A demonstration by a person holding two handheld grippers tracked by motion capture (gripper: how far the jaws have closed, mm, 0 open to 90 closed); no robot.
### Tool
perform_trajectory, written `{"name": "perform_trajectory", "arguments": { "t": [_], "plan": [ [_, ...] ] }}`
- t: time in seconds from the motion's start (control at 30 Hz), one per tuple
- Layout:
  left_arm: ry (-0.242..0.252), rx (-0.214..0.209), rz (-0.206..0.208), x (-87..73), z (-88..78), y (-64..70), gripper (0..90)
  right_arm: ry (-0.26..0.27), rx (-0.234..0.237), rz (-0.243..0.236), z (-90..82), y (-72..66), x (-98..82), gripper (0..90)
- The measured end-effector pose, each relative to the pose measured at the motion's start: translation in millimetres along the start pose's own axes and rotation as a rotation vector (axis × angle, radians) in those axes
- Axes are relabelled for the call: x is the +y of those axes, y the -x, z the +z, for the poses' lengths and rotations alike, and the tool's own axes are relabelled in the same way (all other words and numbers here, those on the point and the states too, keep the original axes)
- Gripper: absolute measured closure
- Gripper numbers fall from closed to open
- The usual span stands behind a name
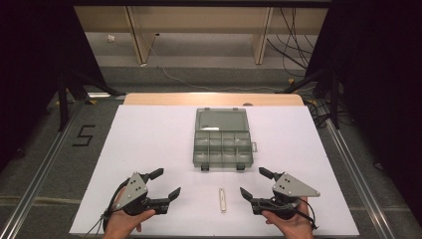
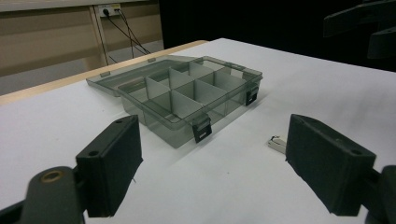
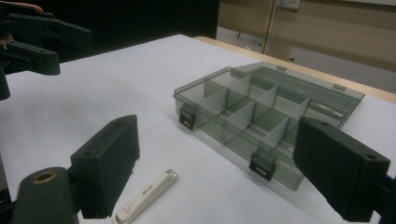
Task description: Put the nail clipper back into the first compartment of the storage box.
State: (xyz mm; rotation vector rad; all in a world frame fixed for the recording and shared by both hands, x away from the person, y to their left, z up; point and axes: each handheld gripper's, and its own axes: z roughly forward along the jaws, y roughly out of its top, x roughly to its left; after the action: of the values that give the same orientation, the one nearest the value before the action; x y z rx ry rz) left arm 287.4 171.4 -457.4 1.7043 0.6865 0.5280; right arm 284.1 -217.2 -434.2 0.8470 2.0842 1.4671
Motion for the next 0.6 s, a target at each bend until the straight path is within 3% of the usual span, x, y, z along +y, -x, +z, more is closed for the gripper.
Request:
{"name": "perform_trajectory", "arguments": {
  "t": [0.6],
  "plan": [
    [-0.008,0.002,-0.003,-0.5,0.6,1.4,18.4,-0.068,0.014,-0.04,4.3,-2.9,-2.4,15.9]
  ]
}}
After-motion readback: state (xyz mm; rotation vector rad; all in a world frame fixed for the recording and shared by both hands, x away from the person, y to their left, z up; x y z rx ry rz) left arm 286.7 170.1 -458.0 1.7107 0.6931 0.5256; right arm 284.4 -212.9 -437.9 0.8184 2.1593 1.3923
